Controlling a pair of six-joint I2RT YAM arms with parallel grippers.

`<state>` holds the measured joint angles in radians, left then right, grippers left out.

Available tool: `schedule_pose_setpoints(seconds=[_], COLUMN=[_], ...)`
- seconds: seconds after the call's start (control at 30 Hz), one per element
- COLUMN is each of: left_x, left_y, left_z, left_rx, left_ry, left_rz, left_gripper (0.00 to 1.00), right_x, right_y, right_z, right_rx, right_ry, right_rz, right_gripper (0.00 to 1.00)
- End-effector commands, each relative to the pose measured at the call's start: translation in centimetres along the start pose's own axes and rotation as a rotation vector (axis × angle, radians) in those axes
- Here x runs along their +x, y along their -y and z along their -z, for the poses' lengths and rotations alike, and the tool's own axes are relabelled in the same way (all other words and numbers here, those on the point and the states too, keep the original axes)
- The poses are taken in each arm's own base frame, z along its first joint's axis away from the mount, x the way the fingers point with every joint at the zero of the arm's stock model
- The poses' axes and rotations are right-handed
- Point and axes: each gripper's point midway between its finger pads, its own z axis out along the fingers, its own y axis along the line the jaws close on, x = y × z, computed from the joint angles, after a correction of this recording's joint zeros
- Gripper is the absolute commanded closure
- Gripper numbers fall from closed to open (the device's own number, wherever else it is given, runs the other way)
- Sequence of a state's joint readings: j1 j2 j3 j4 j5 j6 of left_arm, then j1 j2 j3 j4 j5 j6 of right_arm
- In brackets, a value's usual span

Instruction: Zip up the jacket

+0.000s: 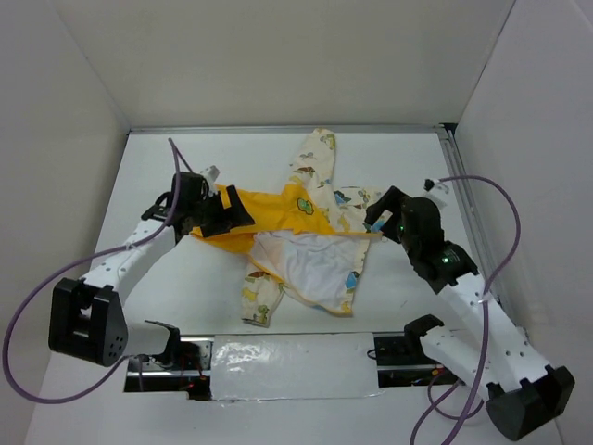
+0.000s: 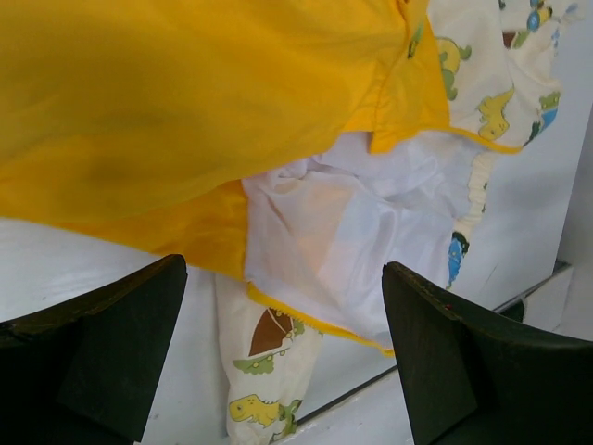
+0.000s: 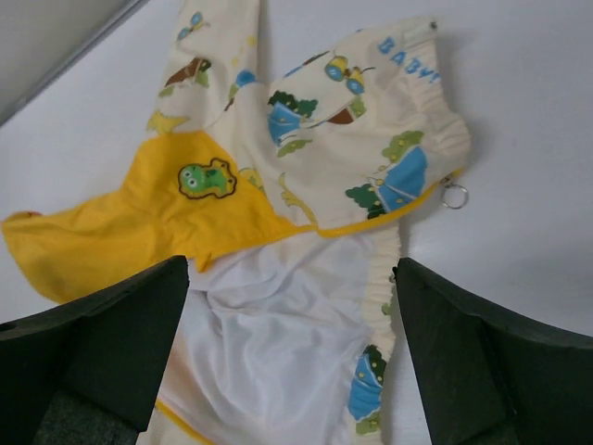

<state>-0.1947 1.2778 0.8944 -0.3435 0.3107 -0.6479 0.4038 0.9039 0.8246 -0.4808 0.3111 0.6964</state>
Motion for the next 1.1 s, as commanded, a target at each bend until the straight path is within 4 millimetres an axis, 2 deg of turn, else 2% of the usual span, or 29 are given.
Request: schedule_pose_setpoints(seconds=[0.0,0.07,0.17,0.2,0.3,0.33,0.37,0.4,0.43,0.5,0.57,0.6,0.63,0.67,0.73,0.77,0.8,0.87,0.9,0.93,1.0,1.03,1.07], left_x=[-0.2,0.7,2.1,2.2,2.7,2.2,1.2,1.6,1.9,1.9,1.1,1.1,-0.6,-0.8,-2.3,-3.0,-3.4,-4.7,-5.3,-6.3,-7.2,-8.1,-8.7], left_y=[2.7,3.5,3.8,2.8,1.5,0.9,1.1,-0.1,-0.6,-0.9,-1.4,-1.8,-1.7,-2.3,-2.3,-2.0,-1.8,-1.2,-0.9,-0.4,0.2,0.9,1.1], left_z=[-1.1,-2.4,-4.5,-5.5,-7.2,-7.6,-7.9,-9.0,-8.8,-9.6,-10.4,-10.3,-10.3,-10.7,-10.9,-11.0,-11.3,-11.3,-11.2,-11.0,-10.5,-9.7,-9.2], left_rx=[0.069,0.077,0.033,-0.038,-0.145,-0.194,-0.21,-0.285,-0.314,-0.364,-0.409,-0.441,-0.481,-0.529,-0.556,-0.541,-0.529,-0.515,-0.508,-0.492,-0.464,-0.449,-0.433], left_ry=[-0.028,-0.072,-0.133,-0.142,-0.185,-0.171,-0.157,-0.189,-0.193,-0.206,-0.187,-0.194,-0.142,-0.133,-0.108,-0.1,-0.093,-0.06,-0.044,-0.012,0.013,0.054,0.071], left_rz=[-0.098,-0.132,-0.166,-0.162,-0.115,-0.095,-0.09,-0.066,-0.053,-0.026,-0.021,-0.003,0.008,0.042,0.054,0.04,0.039,0.029,0.031,0.029,-0.021,-0.027,-0.035], left_gripper=[0.01,0.01,0.01,0.01,0.01,0.01,0.01,0.01,0.01,0.01,0.01,0.01,0.01,0.01,0.01,0.09,0.19,0.55,0.92,1.0,1.0,1.0,1.0], right_x=[0.3,0.9,0.7,0.7,1.1,1.1,1.2,1.8,1.7,1.8,2.6,2.2,2.4,2.6,2.8,2.5,3.1,2.8,3.1,2.8,2.8,2.7,2.6], right_y=[4.1,5.7,8.1,8.5,9.9,9.6,9.5,9.6,9.4,9.1,9.0,8.6,8.3,8.1,7.6,7.1,7.3,6.7,6.9,6.8,6.7,6.4,6.2], right_z=[-0.3,-0.3,-1.3,-1.7,-3.8,-4.4,-4.8,-6.2,-6.2,-7.6,-8.8,-9.3,-9.7,-10.5,-11.3,-11.7,-12.3,-12.9,-13.2,-13.3,-13.2,-13.1,-12.9], right_rx=[0.111,0.147,0.21,0.223,0.283,0.267,0.26,0.259,0.249,0.239,0.237,0.226,0.214,0.211,0.19,0.173,0.178,0.167,0.178,0.188,0.193,0.193,0.19], right_ry=[0.069,0.065,0.052,0.044,0.003,-0.018,-0.034,-0.077,-0.08,-0.104,-0.151,-0.15,-0.166,-0.183,-0.21,-0.212,-0.238,-0.241,-0.253,-0.244,-0.243,-0.243,-0.237], right_rz=[-0.123,-0.149,-0.172,-0.172,-0.162,-0.161,-0.152,-0.147,-0.151,-0.144,-0.133,-0.132,-0.128,-0.124,-0.125,-0.12,-0.117,-0.103,-0.1,-0.096,-0.086,-0.076,-0.075], right_gripper=[0.0,0.0,0.0,0.0,0.0,0.0,0.0,0.0,0.0,0.0,0.0,0.0,0.0,0.0,0.01,0.05,0.07,0.34,0.46,0.64,0.83,1.0,1.0])
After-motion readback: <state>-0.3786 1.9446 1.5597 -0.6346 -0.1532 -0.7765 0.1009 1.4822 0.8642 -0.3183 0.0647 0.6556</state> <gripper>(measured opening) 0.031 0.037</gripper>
